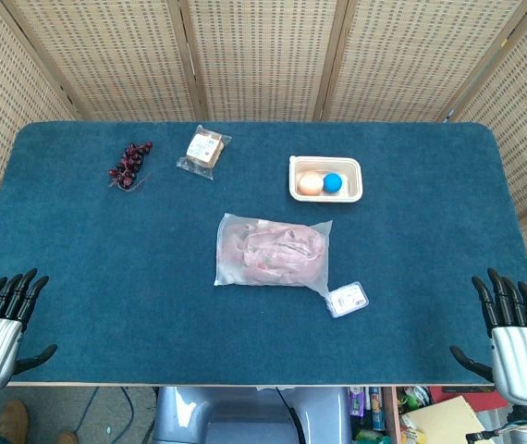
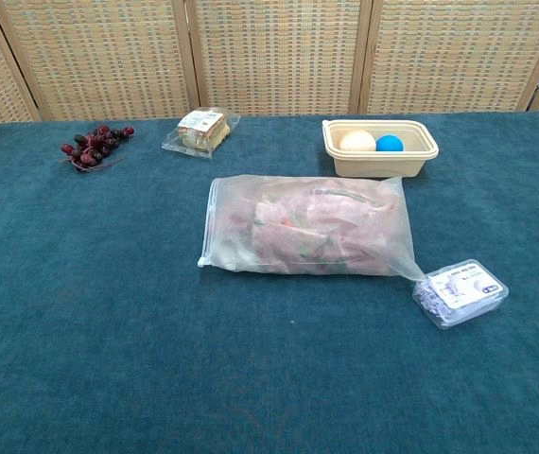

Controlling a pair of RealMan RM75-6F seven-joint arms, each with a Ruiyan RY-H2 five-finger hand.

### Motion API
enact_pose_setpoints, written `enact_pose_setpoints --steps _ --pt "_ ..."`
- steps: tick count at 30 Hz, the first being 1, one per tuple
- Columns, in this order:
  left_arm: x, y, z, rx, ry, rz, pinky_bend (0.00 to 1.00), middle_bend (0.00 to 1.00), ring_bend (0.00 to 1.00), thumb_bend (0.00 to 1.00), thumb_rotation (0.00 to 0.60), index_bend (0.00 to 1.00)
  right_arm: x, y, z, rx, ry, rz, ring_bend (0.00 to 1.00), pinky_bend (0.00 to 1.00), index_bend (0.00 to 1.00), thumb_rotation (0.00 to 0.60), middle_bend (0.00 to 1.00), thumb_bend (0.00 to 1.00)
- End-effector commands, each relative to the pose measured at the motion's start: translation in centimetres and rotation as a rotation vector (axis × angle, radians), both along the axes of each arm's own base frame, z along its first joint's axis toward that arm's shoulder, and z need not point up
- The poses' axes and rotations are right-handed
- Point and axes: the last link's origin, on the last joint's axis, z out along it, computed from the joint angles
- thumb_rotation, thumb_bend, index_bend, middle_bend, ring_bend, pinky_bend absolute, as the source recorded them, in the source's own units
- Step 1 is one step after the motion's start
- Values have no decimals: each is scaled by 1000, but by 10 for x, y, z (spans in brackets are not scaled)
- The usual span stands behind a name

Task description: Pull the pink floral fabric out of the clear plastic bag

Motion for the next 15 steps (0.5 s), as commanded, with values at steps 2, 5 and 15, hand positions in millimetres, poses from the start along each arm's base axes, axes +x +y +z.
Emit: enact_pose_setpoints --steps 2,5,15 --pt "1 0 -1 3 2 -4 0 0 0 15 600 0 0 1 1 -2 -4 1 0 0 0 600 0 0" --pt "1 -1 -2 1 6 -5 0 0 0 17 600 0 0 -1 2 -2 -19 14 0 0 0 600 0 0" --pt "0 5 -2 25 0 -18 0 0 0 18 600 0 16 -56 -21 106 -39 170 0 0 0 600 0 0"
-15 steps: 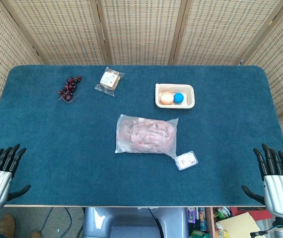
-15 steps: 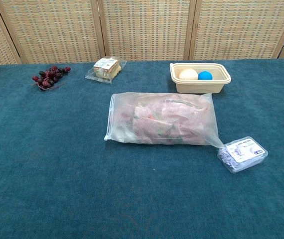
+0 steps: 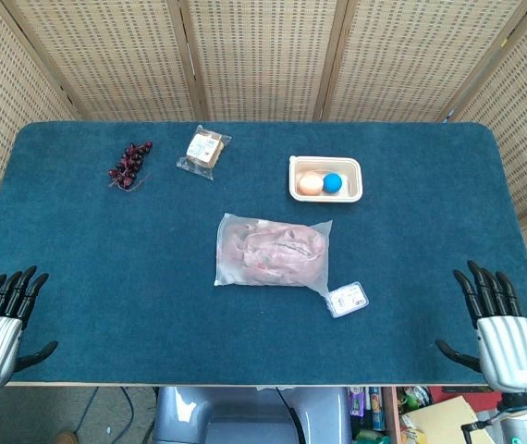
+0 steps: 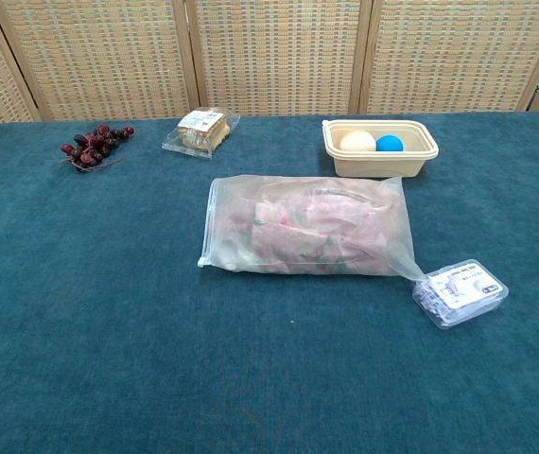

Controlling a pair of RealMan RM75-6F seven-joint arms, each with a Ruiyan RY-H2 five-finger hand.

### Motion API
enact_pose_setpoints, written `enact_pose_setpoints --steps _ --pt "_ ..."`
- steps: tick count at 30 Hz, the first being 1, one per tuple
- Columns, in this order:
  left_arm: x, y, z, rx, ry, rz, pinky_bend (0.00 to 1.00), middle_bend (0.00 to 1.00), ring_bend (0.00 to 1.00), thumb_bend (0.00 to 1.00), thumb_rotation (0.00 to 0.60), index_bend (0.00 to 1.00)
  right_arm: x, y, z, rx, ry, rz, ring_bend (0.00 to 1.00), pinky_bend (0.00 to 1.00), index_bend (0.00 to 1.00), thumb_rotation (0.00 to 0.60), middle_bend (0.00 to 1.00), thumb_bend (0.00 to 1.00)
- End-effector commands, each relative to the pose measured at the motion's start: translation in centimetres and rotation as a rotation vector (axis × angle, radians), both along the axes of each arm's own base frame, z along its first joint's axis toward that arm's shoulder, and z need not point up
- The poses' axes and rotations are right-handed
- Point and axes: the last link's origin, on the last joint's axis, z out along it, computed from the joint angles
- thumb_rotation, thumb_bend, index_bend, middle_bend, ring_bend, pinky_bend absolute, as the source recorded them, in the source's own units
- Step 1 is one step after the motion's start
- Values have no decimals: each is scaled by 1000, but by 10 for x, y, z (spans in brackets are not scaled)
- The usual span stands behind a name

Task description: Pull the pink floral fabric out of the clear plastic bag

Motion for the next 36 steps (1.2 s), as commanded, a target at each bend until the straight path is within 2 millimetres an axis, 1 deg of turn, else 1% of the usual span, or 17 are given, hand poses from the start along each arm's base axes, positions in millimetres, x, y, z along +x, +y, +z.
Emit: enact_pose_setpoints --steps 1,3,4,6,7,9,10,11,14,17,18,25,27,32,36 --pt "-1 1 -1 -2 2 2 0 0 0 19 600 0 20 -40 -18 76 -1 97 0 0 0 600 0 0" --pt "-1 3 -2 0 4 6 0 0 0 19 600 0 34 -55 -27 145 -53 120 0 0 0 600 0 0" --pt "-2 4 -2 4 8 7 0 0 0 19 600 0 43 -66 -33 190 -79 131 0 0 0 600 0 0" --pt "-2 6 -2 10 14 7 0 0 0 19 600 0 56 -82 -42 242 -92 149 0 0 0 600 0 0" --pt "-2 7 -4 11 17 11 0 0 0 19 600 0 65 -94 -50 272 -88 159 0 0 0 600 0 0" --pt "-3 9 -5 9 22 18 0 0 0 19 600 0 77 -106 -63 316 -74 171 0 0 0 600 0 0" --pt "-4 10 -6 10 25 24 0 0 0 19 600 0 86 -114 -73 348 -71 175 0 0 0 600 0 0" --pt "-4 11 -6 11 26 28 0 0 0 19 600 0 91 -119 -79 367 -71 173 0 0 0 600 0 0" --pt "-6 13 -5 17 20 42 0 0 0 19 600 0 109 -137 -107 449 -74 148 0 0 0 600 0 0" --pt "-7 14 -4 18 15 49 0 0 0 19 600 0 118 -151 -127 493 -60 115 0 0 0 600 0 0" --pt "-7 15 -4 18 12 50 0 0 0 19 600 0 122 -158 -137 502 -52 96 0 0 0 600 0 0" --pt "-8 16 -5 4 7 54 0 0 0 20 600 0 135 -180 -175 506 -1 -3 0 0 0 600 0 0" --pt "-8 17 -6 0 1 58 0 0 0 20 600 0 138 -185 -183 499 16 -36 0 0 0 600 0 0" --pt "-10 18 -5 1 -3 64 0 0 0 20 600 0 140 -189 -199 498 47 -100 0 0 0 600 0 0" --pt "-11 20 -5 -1 0 72 0 0 0 20 600 0 143 -192 -207 490 67 -119 0 0 0 600 0 0"
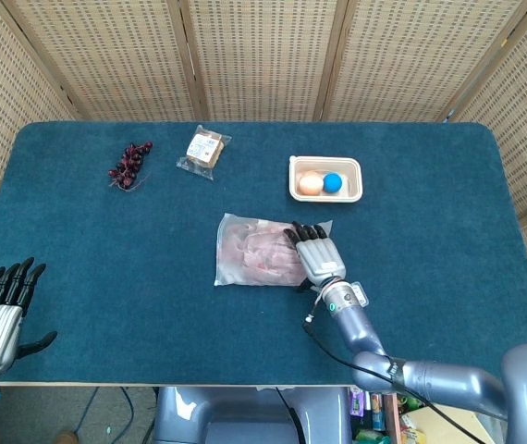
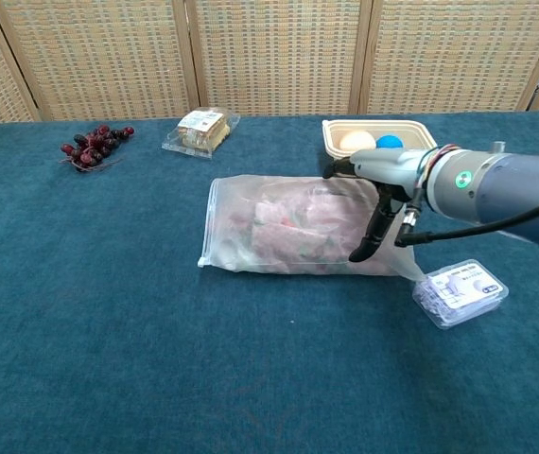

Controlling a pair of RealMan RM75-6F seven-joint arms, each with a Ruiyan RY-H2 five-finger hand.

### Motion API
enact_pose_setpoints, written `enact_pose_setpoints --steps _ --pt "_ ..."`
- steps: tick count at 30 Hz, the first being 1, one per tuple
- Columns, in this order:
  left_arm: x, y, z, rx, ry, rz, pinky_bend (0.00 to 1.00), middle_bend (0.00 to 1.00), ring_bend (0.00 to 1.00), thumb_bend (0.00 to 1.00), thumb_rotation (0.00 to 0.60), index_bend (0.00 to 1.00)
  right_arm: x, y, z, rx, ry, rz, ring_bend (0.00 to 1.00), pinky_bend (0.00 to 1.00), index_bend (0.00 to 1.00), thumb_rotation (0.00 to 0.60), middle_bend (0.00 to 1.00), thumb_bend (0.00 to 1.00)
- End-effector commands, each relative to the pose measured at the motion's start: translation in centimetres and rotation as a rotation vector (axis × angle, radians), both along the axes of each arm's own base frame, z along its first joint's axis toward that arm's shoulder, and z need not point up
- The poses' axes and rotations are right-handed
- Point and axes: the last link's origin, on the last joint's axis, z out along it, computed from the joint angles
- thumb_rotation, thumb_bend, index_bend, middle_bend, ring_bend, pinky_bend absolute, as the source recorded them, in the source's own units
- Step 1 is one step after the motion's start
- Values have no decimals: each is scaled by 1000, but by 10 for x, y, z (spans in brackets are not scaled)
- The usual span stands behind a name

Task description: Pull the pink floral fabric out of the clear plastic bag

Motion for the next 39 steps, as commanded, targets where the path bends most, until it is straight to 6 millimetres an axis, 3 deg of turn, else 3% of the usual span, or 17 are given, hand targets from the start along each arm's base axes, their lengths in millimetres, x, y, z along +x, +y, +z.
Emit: enact_pose_setpoints --steps 1,13,15,17,19,21,25,28,30,39 --pt "-1 1 0 -2 2 5 0 0 0 20 600 0 3 -4 -8 -15 26 -10 0 0 0 600 0 0" --pt "-4 5 -2 -14 1 28 0 0 0 21 600 0 1 -13 -27 -17 66 -57 6 9 0 600 11 0" --pt "-4 6 -2 -18 1 29 0 0 0 21 600 0 1 -14 -29 -11 75 -58 68 58 0 600 73 0" --pt "-5 6 -2 -19 -3 33 0 0 0 21 600 0 1 -15 -31 -6 84 -52 188 171 29 600 188 6" --pt "-6 7 -1 -17 -7 36 0 0 0 21 600 0 2 -15 -31 -9 90 -40 344 367 146 600 336 93" --pt "-6 8 0 -15 -10 38 0 0 0 21 600 0 3 -16 -32 -18 100 -20 463 495 275 600 448 214" --pt "-6 8 0 -19 -11 38 0 0 0 21 600 0 1 -16 -32 -41 126 26 618 637 492 600 609 485" --pt "-6 8 0 -20 -13 39 0 0 0 21 600 0 2 -14 -31 -50 117 66 654 669 557 600 648 644" --pt "-7 9 0 -19 -16 43 0 0 0 24 600 0 3 -11 -29 -55 94 102 662 669 571 600 657 695" --pt "-6 20 2 -33 -66 9 0 0 0 27 600 0 8 6 -7 -59 -93 320 672 669 597 600 666 727"
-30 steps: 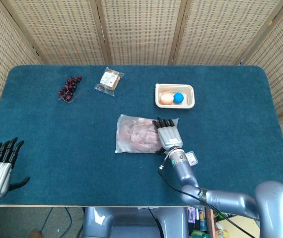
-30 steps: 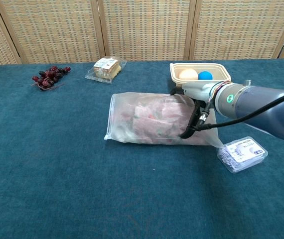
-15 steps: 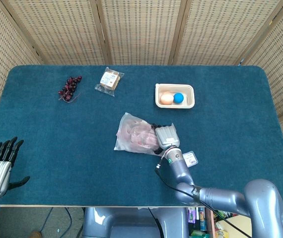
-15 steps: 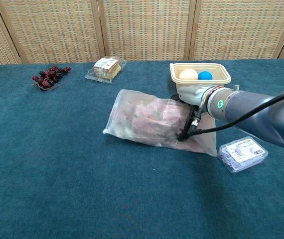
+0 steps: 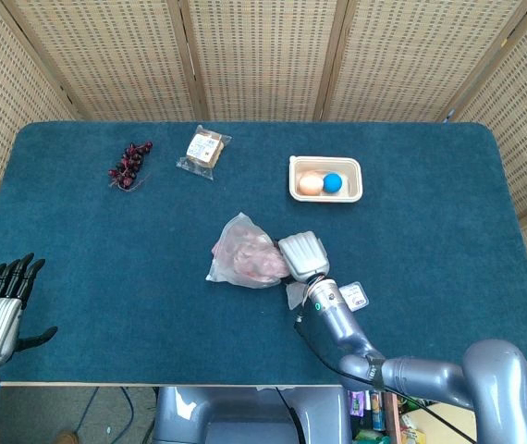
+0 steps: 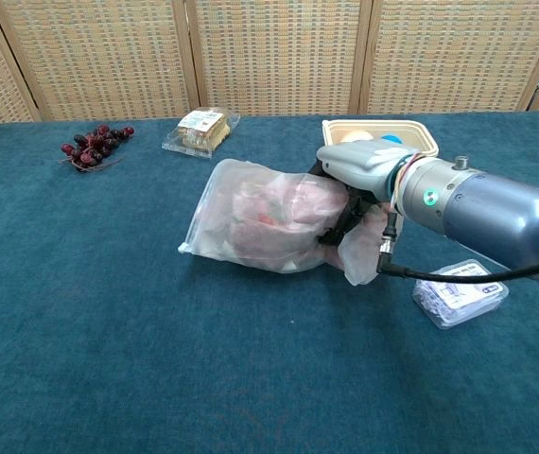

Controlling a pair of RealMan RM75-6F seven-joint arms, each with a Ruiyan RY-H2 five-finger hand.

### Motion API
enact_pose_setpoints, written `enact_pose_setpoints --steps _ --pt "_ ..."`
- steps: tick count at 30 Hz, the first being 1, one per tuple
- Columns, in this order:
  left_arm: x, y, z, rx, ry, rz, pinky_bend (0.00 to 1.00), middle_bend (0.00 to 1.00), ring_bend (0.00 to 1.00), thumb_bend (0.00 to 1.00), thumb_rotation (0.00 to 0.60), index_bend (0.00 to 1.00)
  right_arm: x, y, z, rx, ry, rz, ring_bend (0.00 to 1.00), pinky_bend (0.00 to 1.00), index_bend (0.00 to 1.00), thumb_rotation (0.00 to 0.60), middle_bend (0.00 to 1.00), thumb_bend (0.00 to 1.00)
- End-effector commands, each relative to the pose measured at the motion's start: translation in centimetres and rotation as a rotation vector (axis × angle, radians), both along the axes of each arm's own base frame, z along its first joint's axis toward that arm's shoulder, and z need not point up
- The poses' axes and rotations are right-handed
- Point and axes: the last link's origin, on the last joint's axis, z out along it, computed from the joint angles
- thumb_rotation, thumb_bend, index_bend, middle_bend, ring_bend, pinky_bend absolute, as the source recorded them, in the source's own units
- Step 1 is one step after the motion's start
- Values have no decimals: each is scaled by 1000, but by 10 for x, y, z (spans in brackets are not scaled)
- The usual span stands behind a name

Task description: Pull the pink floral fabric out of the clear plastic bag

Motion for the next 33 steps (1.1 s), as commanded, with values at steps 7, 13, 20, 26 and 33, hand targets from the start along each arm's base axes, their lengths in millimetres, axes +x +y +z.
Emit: enact_pose_setpoints --steps 7,13,20,26,33 --pt "15 52 17 -38 -45 -148 0 0 0 28 600 0 9 22 29 43 -192 231 672 670 597 600 667 727" --pt "38 93 22 -131 -144 -213 0 0 0 27 600 206 26 26 31 47 -247 283 672 670 597 600 667 727" --pt "75 123 7 -246 -189 -252 0 0 0 27 600 345 46 26 30 49 -276 303 672 670 597 600 668 726" --pt "93 136 -16 -302 -206 -254 0 0 0 27 600 351 49 27 29 58 -274 292 672 670 597 600 668 727" --pt "113 145 -42 -344 -223 -273 0 0 0 27 600 351 48 28 30 56 -273 282 672 670 597 600 670 727"
